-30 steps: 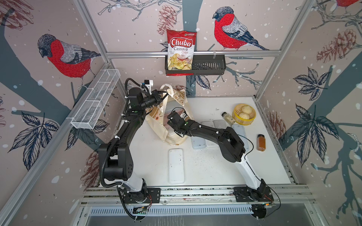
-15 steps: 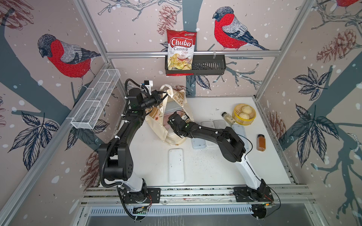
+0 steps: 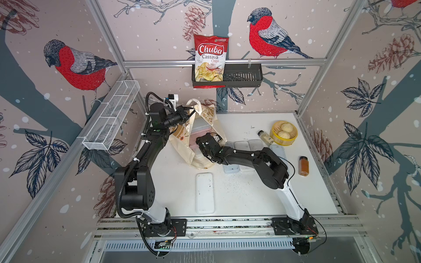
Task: Take out the pencil case from the canvas bag
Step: Pick up the pencil case from the canvas bag.
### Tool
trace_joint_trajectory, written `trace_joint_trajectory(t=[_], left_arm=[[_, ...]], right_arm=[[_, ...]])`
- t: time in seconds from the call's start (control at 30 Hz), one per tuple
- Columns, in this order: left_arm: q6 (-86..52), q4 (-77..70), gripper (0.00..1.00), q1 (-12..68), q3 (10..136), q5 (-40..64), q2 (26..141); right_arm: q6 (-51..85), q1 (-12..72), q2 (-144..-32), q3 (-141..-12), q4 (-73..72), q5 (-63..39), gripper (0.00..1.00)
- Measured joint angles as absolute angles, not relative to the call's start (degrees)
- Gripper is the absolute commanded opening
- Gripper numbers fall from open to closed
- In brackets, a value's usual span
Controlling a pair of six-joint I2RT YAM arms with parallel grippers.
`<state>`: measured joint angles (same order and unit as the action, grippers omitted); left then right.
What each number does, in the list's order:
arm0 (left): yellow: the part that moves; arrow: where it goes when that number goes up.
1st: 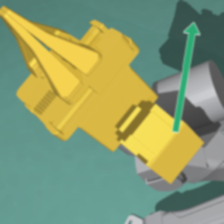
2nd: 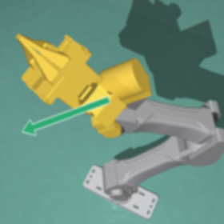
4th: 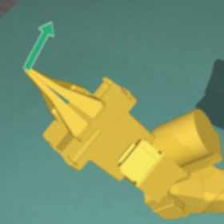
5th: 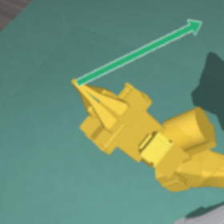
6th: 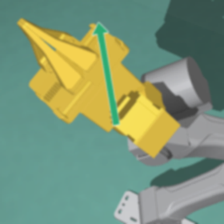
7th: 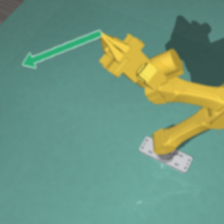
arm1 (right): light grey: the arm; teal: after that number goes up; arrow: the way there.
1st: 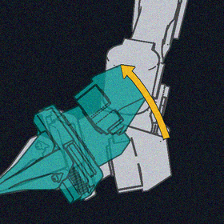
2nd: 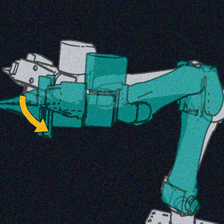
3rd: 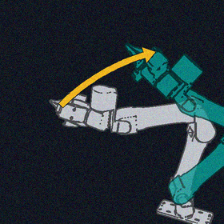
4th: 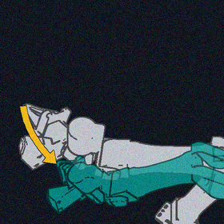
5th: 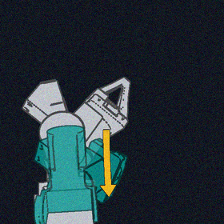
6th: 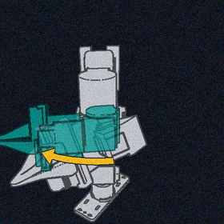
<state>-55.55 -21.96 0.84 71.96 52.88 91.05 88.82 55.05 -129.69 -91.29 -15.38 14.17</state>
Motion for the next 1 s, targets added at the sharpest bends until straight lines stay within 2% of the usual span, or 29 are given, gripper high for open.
trace_joint_trajectory(t=[0.27, 1.0], left_arm=[[-55.53, -21.98, 0.00, 0.75, 71.94, 52.45, 91.05], [-55.53, -22.41, 0.00, 0.75, 71.94, 52.38, 91.11]], right_arm=[[90.17, 54.13, -129.71, -88.55, -24.14, 13.08, 0.67], [93.06, 53.36, -132.68, -89.14, -33.06, 13.06, 0.66]])
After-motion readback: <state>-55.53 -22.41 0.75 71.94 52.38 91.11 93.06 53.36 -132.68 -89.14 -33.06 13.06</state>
